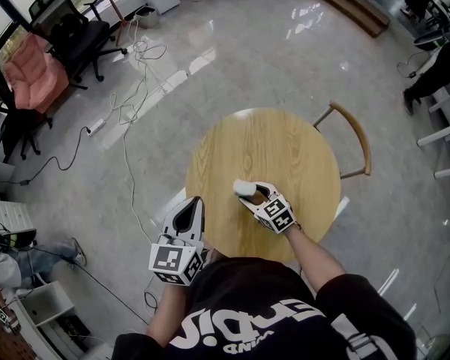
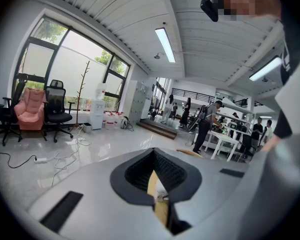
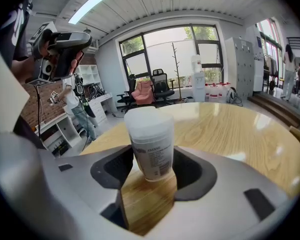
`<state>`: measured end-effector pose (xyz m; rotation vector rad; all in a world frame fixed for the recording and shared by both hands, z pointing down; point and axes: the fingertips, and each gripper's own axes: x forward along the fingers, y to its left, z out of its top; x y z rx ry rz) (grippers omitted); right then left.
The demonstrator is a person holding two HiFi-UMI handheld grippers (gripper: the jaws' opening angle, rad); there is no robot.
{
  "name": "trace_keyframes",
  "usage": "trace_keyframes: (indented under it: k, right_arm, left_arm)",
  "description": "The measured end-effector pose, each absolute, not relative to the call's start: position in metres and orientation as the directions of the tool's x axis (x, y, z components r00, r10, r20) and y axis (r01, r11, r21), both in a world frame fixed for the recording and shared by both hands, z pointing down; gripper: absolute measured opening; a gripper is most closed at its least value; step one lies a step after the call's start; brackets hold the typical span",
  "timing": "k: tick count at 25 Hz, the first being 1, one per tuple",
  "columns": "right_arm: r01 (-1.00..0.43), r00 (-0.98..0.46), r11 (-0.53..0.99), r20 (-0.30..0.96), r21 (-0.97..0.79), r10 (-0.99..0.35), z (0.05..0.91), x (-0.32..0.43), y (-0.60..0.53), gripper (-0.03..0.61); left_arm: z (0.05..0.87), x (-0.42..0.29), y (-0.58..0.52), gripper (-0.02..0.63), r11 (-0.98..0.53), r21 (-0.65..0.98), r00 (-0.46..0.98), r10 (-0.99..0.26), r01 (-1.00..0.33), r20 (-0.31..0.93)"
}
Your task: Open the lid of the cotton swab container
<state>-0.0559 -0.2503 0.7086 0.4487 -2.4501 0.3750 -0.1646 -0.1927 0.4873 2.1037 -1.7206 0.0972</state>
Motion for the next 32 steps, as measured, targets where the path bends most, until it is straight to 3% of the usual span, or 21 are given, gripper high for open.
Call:
trace_keyframes:
  k: [18, 32]
  right_arm:
    - [-0.377, -0.822, 0.918, 0.503, -0.126, -0.269, 0.660, -0.044, -0.228, 0.235]
    - [-0.345, -0.881, 0.934, 0.376, -0.096, -0.287, 0.553, -0.028, -0.213, 0.232]
  left_arm:
    - [0.485, -0.158, -0.177, 0.007, -0.170, 0.271, 0.250, -0.921, -0.948, 0.299]
    - [0.470, -0.132, -0.182, 0.006, -0.293, 0.254, 0.355, -0.900, -0.922, 0.251]
